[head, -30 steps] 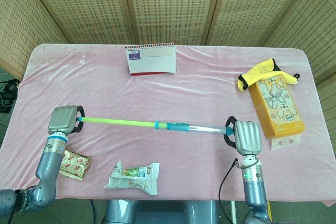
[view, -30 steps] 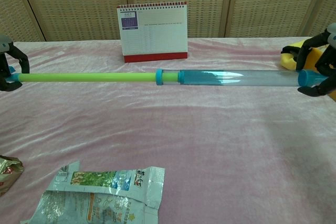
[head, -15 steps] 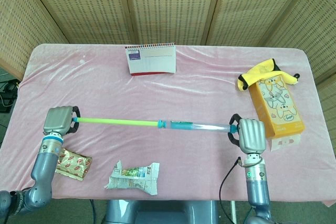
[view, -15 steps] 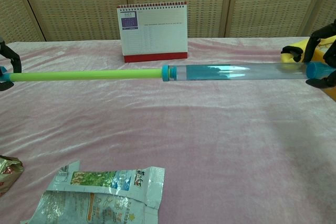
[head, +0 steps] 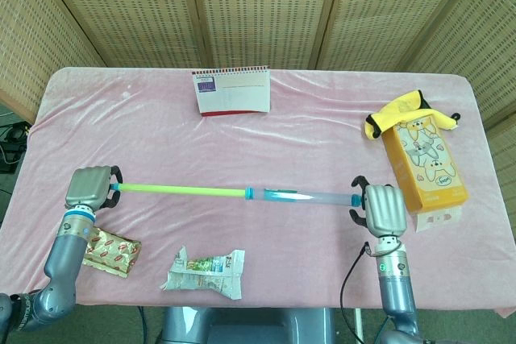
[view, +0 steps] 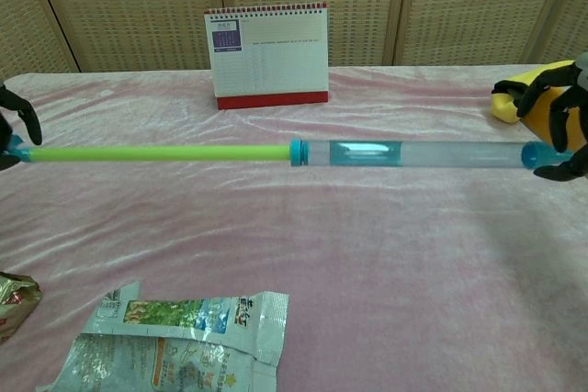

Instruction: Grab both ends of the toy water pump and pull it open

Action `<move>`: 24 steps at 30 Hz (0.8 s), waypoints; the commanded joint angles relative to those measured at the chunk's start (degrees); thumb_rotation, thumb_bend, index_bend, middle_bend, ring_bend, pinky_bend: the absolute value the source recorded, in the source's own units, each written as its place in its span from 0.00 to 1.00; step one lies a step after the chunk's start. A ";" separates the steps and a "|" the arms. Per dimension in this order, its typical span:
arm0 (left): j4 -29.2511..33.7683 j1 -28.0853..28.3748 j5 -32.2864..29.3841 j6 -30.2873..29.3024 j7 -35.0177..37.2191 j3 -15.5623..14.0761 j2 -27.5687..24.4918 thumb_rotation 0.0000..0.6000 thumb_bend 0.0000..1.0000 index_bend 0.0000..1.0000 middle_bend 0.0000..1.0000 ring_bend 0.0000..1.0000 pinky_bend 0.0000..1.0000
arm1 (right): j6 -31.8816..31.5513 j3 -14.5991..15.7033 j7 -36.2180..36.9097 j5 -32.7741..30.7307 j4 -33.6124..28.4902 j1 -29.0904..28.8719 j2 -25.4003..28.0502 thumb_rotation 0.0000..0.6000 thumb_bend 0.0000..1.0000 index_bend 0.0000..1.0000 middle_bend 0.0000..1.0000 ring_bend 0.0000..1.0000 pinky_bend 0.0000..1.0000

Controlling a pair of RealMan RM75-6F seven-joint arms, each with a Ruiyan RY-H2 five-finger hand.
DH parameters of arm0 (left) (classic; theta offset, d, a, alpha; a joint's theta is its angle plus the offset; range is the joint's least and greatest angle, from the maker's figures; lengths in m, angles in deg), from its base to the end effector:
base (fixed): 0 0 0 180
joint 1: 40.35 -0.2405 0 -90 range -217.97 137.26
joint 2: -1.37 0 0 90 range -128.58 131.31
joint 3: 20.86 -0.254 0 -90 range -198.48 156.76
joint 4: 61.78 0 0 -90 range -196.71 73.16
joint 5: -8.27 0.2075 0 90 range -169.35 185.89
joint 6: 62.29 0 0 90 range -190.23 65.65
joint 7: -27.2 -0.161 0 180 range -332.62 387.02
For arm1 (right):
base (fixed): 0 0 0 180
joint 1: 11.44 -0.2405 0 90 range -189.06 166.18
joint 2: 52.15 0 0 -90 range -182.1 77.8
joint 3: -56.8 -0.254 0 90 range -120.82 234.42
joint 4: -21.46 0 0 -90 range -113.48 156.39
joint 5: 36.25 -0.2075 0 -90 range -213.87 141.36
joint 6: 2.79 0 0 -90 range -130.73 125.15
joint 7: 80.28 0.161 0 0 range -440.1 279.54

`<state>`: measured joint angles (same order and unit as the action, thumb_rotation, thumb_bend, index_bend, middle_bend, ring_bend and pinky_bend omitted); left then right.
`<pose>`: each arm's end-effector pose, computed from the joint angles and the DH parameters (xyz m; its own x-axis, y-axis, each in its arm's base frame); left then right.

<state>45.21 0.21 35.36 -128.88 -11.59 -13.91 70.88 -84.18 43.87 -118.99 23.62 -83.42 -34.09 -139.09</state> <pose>-0.2235 0.3267 0.0762 0.4586 0.4111 0.7878 0.8347 0.1049 -0.5406 -0.1879 -0.2831 0.0479 0.3741 -0.0713 0.9247 -0.9251 0.0421 0.3775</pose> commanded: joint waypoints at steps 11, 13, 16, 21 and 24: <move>3.99 -3.58 7.35 3.27 7.06 -2.91 -3.10 1.00 0.20 0.00 0.00 0.00 0.00 | 4.42 3.67 12.94 3.25 5.14 2.71 4.27 1.00 0.25 0.07 0.00 0.00 0.11; 3.14 -7.11 17.01 0.01 11.14 -4.63 -2.48 1.00 0.20 0.00 0.00 0.00 0.00 | 3.57 5.54 18.56 8.96 7.67 3.96 5.27 1.00 0.25 0.07 0.00 0.00 0.08; 0.29 -13.99 33.25 -7.59 19.24 -8.80 -0.84 1.00 0.20 0.00 0.00 0.00 0.00 | -0.53 9.34 27.79 18.98 13.34 6.63 6.12 1.00 0.25 0.07 0.00 0.00 0.05; -7.76 -21.34 48.03 -16.25 28.64 -13.12 1.91 1.00 0.20 0.00 0.00 0.00 0.00 | -6.09 13.15 36.84 27.94 19.60 9.67 6.27 1.00 0.23 0.06 0.00 0.00 0.02; -11.54 -23.63 51.26 -19.27 28.65 -14.17 3.49 1.00 0.20 0.00 0.00 0.00 0.00 | -8.59 14.24 38.61 30.80 21.95 10.84 5.98 1.00 0.23 0.05 0.00 0.00 0.01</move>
<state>39.66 -17.56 79.71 -141.78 11.94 -24.42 71.55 -90.36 56.25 -82.38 51.82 -63.83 -25.00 -133.31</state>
